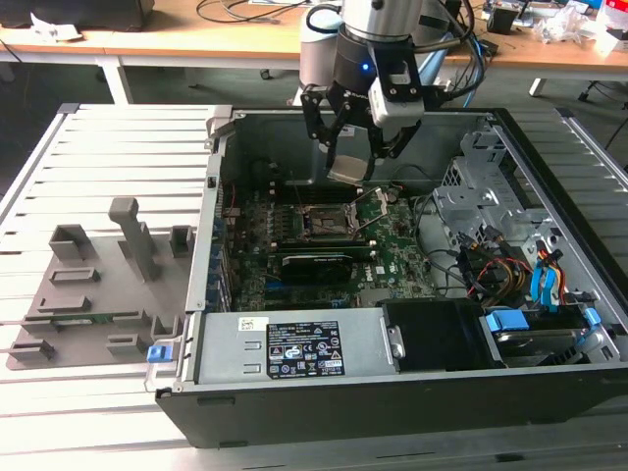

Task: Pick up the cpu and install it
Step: 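Place the cpu into insertion slot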

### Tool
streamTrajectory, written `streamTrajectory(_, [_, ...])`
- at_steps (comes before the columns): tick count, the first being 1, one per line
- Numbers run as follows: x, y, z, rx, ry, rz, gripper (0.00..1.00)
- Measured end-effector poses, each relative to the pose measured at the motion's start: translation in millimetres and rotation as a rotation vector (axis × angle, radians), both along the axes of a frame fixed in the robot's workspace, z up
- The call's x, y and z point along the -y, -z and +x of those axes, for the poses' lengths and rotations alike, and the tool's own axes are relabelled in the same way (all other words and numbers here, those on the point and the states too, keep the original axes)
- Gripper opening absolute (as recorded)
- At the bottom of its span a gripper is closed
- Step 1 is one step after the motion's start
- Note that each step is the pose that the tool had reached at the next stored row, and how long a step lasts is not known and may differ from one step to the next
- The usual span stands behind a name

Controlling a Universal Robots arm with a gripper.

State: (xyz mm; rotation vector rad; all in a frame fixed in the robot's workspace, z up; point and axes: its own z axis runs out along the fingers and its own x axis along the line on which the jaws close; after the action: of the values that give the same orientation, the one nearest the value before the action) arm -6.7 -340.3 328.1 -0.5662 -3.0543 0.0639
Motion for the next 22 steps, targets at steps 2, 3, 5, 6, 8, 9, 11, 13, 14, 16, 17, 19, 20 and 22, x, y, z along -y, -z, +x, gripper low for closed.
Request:
streamTrajectory(2, [0.0, 0.0, 0.0, 0.0000, 0.035, -0.0003, 0.55])
streamTrajectory(3, [0.0, 0.0, 0.0, 0.0000, 0.045, -0.0005, 0.55])
streamTrajectory(5, [0.0, 0.1, 0.0, 0.0000, 0.059, -0.0005, 0.55])
streamTrajectory(6, [0.0, 0.1, 0.0, 0.0000, 0.073, -0.0007, 0.55])
streamTrajectory(8, [0.0, 0.2, 0.0, 0.0000, 0.104, -0.0006, 0.55])
streamTrajectory(9, [0.0, 0.2, 0.0, 0.0000, 0.115, -0.0007, 0.55])
streamTrajectory(11, [0.0, 0.3, 0.0, 0.0000, 0.133, -0.0007, 0.55])
streamTrajectory(13, [0.0, 0.4, 0.0, 0.0000, 0.149, -0.0006, 0.55])
streamTrajectory(14, [0.0, 0.4, 0.0, 0.0000, 0.156, -0.0006, 0.55])
streamTrajectory(16, [0.0, 0.4, 0.0, -0.0001, 0.180, -0.0007, 0.55])
streamTrajectory(17, [0.0, 0.5, 0.0, -0.0001, 0.188, -0.0007, 0.55])
streamTrajectory(19, [0.0, 0.6, 0.0, 0.0000, 0.217, -0.0007, 0.55])
streamTrajectory(20, [0.0, 0.6, 0.0, 0.0000, 0.231, -0.0007, 0.55])
streamTrajectory(22, [0.0, 0.7, 0.0, -0.0001, 0.266, -0.0008, 0.55])
